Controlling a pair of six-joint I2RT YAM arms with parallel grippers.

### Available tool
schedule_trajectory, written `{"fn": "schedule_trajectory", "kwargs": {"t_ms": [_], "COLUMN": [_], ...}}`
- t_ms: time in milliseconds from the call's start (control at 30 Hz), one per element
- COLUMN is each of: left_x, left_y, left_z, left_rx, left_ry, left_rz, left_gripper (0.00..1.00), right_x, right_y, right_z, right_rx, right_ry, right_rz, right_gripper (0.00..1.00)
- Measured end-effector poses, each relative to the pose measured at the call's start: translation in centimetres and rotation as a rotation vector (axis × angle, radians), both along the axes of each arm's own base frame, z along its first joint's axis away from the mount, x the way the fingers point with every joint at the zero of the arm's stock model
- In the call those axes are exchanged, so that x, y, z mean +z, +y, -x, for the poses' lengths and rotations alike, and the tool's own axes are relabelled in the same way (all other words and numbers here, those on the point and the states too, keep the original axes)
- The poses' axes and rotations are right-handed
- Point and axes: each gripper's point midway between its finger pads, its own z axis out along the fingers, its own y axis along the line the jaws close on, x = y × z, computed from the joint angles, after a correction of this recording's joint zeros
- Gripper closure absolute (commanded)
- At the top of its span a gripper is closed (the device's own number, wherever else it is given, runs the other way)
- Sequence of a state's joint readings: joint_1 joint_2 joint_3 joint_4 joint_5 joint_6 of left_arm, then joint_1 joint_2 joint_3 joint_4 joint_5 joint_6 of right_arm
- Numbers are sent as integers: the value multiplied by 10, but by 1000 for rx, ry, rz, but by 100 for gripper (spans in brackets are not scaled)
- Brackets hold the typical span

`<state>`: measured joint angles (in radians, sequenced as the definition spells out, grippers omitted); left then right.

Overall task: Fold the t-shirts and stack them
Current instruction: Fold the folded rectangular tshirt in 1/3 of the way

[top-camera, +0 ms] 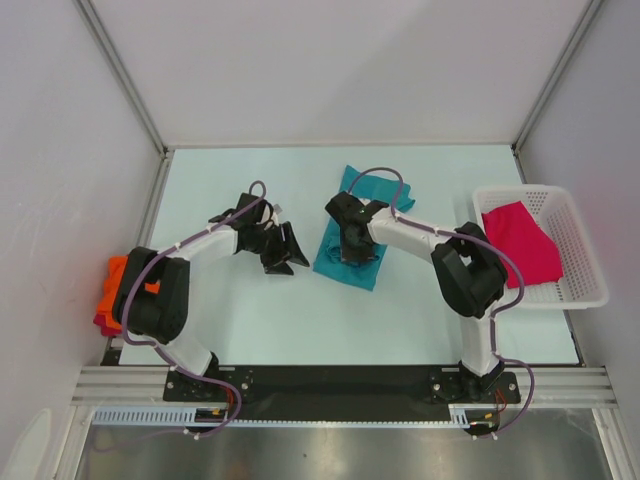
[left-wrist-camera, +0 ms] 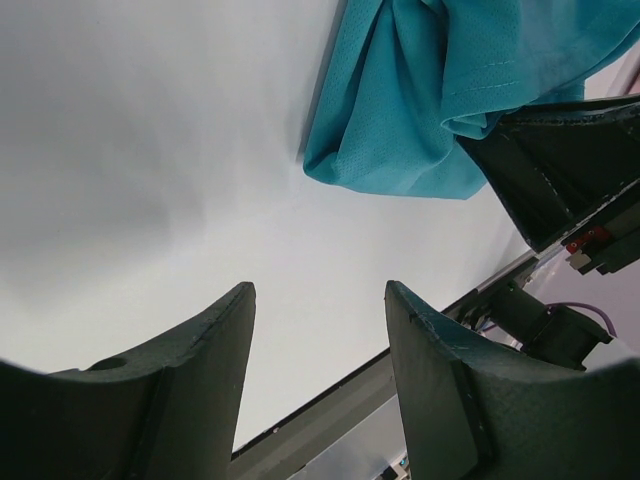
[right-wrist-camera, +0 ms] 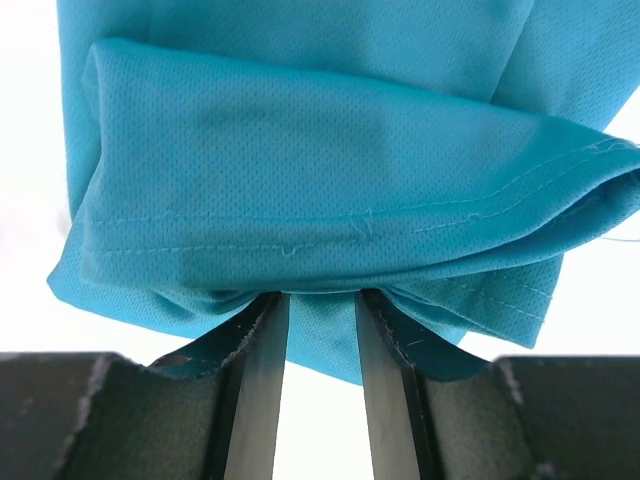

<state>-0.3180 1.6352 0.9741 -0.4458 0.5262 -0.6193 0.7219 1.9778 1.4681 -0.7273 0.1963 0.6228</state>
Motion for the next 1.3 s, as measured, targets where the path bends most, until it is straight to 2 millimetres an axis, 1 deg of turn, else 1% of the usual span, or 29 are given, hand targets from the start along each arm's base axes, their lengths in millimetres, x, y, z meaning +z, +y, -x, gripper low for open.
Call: {"fn": "schedule_trajectory", "kwargs": {"t_ms": [133,433,733,833,900,1000,1100,1200,1300], "left_x": [0,0,0,0,0,0,0,0,0], "left_y": [0,3,4,4,4,4,4,4,4], "left_z": [0,-2,-3,-3,-3,-3,-3,-3,-3], "left_rx": [2,9,13,13,13,13,13,13,14], "left_ry": [0,0,0,1,0,0,0,1,1], "left_rz": [0,0,-1,-1,-1,-1,-1,-1,-1], "left_gripper": [40,40,40,40,40,40,40,40,40], "right_x": [1,7,-4,-5,-1,9,24,44,56], "right_y": [-3,-13,-22,-27,-31,-39,-43,-45,-48], "right_z": [-8,-52,-95,-109,-120,-136,-154,-173,-180], "right_rx": [-1,-25,-37,-38,-41,-49,-57,-65,-77], "right_ry": [-5,-61,-90,-103,-119,-149,-190,-237,-263], "right_rz": [10,35,79,89,92,95,91,79,76], "right_gripper": [62,63,63,64,64,64,64,64,63]}}
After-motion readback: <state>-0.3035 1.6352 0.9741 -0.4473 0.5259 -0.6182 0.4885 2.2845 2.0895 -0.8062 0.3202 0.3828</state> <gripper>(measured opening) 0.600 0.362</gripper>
